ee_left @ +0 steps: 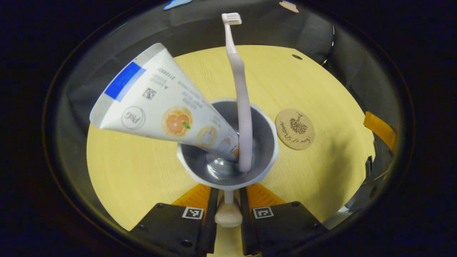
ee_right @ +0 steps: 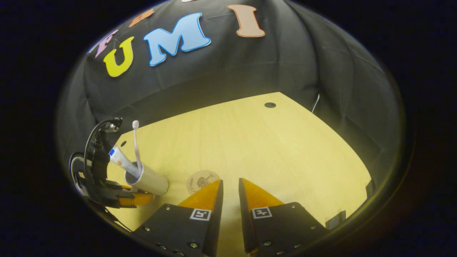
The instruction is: Put the toothbrush and toothpaste on the desktop into the cup, then pick up the cup and place it on the coaster on the desktop.
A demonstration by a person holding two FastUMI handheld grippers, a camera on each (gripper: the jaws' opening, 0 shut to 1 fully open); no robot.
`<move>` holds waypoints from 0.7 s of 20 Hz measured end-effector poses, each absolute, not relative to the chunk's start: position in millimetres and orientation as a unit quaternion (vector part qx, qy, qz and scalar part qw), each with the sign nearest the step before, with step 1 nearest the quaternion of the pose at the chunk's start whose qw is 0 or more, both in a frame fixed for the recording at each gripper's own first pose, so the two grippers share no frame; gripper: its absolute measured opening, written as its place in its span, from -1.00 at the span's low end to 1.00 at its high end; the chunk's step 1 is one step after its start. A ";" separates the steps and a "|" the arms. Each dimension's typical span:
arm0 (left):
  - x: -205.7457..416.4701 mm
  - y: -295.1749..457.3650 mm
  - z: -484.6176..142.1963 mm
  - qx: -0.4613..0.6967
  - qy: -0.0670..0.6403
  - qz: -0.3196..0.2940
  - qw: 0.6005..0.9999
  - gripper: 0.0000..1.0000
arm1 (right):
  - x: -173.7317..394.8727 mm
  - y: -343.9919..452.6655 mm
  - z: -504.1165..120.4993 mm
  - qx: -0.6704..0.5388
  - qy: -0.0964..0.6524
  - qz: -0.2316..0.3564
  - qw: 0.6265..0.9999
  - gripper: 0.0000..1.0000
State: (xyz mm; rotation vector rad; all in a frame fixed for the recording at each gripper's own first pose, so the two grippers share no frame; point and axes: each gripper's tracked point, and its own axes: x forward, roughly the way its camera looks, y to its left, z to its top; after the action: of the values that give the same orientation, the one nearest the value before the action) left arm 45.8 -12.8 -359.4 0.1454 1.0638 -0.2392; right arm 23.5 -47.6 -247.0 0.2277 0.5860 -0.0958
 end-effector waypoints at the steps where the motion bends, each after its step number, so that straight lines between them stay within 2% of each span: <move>1: 47.2 -15.8 -357.0 0.072 0.502 -0.117 0.854 -0.30 | 23.6 -48.6 -246.8 0.112 0.288 -0.048 0.950 -0.46; 9: 63.1 -75.1 -325.4 0.113 0.466 -0.175 0.860 -0.29 | 20.1 -64.7 -245.7 0.123 0.285 -0.068 0.948 -0.46; 14: 62.3 -116.4 -332.9 0.115 0.477 -0.202 0.848 -0.29 | 13.6 -82.2 -247.2 0.132 0.285 -0.085 0.946 -0.46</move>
State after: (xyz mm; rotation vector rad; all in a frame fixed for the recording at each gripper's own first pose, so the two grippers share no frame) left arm 62.3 -116.4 -332.9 0.2424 1.0050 -0.4249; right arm 13.6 -82.2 -247.2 0.2693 0.5800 -0.1735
